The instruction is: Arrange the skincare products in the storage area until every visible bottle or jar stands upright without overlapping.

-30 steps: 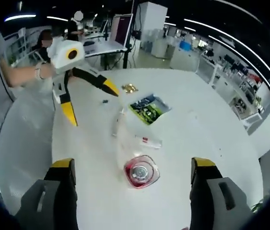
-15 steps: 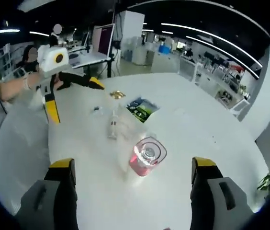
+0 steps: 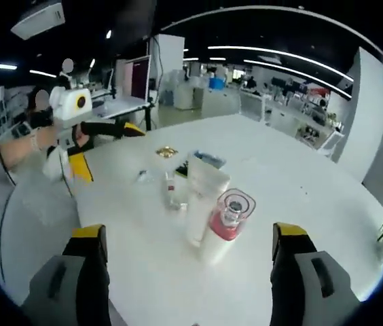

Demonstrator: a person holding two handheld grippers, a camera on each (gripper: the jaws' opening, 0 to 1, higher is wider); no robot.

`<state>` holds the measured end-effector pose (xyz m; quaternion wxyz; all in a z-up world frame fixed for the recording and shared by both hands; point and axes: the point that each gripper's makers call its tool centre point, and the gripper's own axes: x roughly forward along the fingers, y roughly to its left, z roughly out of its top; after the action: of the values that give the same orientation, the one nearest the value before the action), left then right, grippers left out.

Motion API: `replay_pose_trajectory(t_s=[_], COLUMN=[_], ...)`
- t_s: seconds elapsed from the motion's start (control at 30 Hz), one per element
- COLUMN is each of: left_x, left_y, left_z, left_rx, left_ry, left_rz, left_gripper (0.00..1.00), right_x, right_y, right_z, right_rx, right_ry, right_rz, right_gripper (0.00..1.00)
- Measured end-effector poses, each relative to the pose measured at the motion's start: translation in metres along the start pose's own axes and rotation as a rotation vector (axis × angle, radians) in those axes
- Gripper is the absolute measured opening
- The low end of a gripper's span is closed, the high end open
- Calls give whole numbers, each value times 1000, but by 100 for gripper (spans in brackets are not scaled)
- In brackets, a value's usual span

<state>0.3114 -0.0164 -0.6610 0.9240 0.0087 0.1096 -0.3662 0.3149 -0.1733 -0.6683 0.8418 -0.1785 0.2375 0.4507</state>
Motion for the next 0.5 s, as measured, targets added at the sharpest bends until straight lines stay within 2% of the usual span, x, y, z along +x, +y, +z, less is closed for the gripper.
replay_pose_trajectory(t_s=[0.23, 0.3, 0.33, 0.43, 0.5], left_x=[-7, -10, -11, -13, -13], left_y=[0, 0, 1, -5, -8], left_z=[3, 6, 7, 5, 3], left_rx=[-1, 3, 2, -26, -37], left_ry=[-4, -13, -21, -6, -5], left_rz=[14, 28, 38, 13, 7], left_gripper=[99, 99, 99, 99, 99], right_x=[-2, -2, -2, -4, -5], right_y=[15, 18, 19, 21, 21], right_z=[-9, -7, -9, -13, -9], right_rx=[13, 29, 34, 48, 47], right_ry=[5, -31, -26, -20, -69], right_rz=[-10, -12, -9, -24, -42], right_gripper=[100, 100, 100, 100, 100])
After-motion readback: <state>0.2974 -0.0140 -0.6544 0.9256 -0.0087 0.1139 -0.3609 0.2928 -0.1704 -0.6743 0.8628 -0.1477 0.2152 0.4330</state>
